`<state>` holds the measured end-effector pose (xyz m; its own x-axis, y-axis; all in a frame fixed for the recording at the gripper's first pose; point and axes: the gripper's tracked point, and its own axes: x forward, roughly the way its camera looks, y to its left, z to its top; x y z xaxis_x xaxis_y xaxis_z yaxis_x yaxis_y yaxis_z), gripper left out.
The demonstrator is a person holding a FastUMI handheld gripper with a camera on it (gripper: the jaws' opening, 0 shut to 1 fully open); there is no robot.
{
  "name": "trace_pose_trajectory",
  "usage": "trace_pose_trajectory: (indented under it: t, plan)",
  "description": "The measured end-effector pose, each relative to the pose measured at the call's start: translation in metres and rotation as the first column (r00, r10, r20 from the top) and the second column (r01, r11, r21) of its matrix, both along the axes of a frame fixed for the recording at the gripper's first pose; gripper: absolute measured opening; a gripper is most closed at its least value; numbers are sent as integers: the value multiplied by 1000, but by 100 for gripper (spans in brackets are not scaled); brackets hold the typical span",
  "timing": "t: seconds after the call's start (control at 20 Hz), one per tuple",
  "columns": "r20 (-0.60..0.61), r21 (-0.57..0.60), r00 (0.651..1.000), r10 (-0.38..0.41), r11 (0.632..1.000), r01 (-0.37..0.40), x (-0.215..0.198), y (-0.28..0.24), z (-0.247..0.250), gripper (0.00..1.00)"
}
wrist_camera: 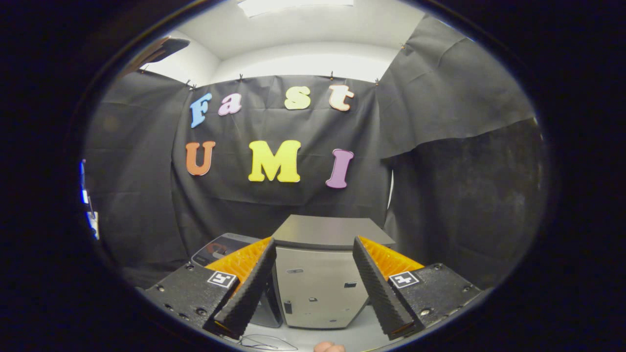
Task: Put the clothes into the washing machine and then close the washing machine lid.
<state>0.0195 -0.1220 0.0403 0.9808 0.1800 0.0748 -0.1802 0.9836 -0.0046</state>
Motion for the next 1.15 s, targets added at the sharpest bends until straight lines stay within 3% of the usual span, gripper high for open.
trace_pose_trajectory:
  t: [1.15]
  plan:
    - [-1,-13,1000,25,1000,-25,-1,8,2,98]
